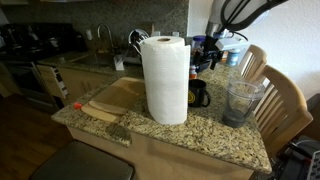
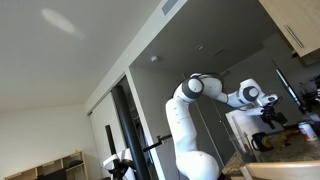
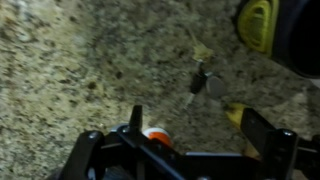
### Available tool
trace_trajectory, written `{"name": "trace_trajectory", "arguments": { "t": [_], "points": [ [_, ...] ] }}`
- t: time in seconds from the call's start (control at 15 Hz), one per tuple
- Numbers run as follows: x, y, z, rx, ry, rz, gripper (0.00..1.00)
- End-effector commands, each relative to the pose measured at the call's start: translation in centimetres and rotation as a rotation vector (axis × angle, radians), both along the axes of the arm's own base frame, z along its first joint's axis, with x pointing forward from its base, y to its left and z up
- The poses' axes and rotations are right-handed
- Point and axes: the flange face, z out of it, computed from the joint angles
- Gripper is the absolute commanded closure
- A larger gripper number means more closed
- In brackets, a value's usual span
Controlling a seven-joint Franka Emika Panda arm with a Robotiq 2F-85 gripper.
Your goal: Put the white bottle in the bowl then put the jar in the bowl
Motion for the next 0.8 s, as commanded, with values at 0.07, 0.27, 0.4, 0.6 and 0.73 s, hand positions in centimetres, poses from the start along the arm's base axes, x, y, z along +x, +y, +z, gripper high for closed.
{"name": "trace_trajectory", "arguments": {
  "t": [0.07, 0.27, 0.4, 0.6, 0.73],
  "points": [
    [1.3, 4.0, 0.5, 0.033, -0.073, -0.029, 0.0],
    [2.6, 6.4, -0.3, 0.053, -0.094, -0.048, 0.0],
    [3.2, 5.6, 0.0, 0.019, -0.099, -0.089, 0.0],
    [3.9, 3.0, 1.8, -0.068, -0.222, -0.222, 0.0],
    [4.0, 3.1, 1.4, -0.065, -0.202, -0.21, 0.0]
  ]
}}
